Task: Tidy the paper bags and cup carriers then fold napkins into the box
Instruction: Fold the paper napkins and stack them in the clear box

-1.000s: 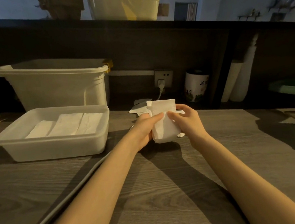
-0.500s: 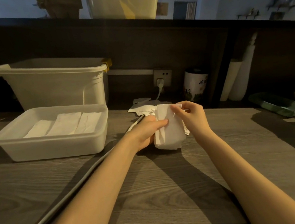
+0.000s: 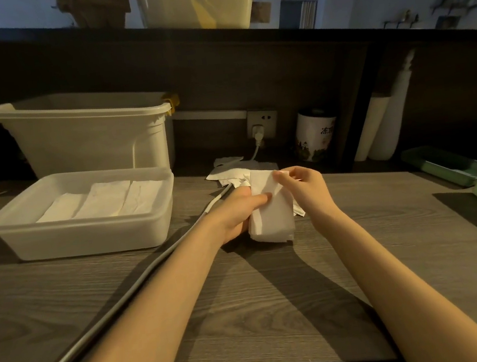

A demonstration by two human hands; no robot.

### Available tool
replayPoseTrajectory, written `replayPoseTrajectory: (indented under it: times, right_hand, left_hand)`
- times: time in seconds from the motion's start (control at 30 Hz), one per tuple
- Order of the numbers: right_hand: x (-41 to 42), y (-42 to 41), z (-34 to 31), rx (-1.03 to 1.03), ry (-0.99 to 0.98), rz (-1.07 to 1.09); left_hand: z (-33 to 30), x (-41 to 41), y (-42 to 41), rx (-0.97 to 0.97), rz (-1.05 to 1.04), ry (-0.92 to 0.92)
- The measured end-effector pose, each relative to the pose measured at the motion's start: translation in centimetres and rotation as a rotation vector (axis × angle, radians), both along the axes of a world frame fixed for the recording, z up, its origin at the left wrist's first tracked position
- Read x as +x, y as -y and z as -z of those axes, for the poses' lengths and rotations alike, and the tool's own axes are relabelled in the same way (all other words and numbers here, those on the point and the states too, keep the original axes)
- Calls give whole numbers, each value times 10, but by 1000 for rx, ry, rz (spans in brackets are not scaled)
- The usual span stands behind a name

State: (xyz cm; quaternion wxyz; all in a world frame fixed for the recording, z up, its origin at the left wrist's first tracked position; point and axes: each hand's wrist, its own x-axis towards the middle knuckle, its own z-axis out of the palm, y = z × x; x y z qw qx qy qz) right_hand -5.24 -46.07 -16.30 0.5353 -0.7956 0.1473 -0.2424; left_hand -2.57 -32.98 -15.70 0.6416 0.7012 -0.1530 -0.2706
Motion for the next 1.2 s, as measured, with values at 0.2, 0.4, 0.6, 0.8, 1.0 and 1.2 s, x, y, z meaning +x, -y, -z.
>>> replayPoseTrajectory:
  times: [0.2, 0.4, 0.6, 0.8, 1.0, 1.2]
  right_hand:
    - [0, 24, 4, -197, 61, 113]
    - [-3, 45, 20, -674, -208, 55]
    - [-5, 41, 18, -864, -285, 5]
    - [-4, 40, 25, -930, -235, 5]
    - [-2, 36, 25, -1059, -188, -12]
    - [-1, 35, 25, -983, -194, -13]
  left_hand:
    - [0, 12, -9, -98, -146, -16]
    - [0, 26, -19, -216, -350, -156]
    - [-1, 30, -22, -344, -328, -201]
    - [0, 31, -23, -341, -365, -222]
    - [2, 34, -22, -269, -433, -168]
    - [2, 35, -21, -223, -444, -118]
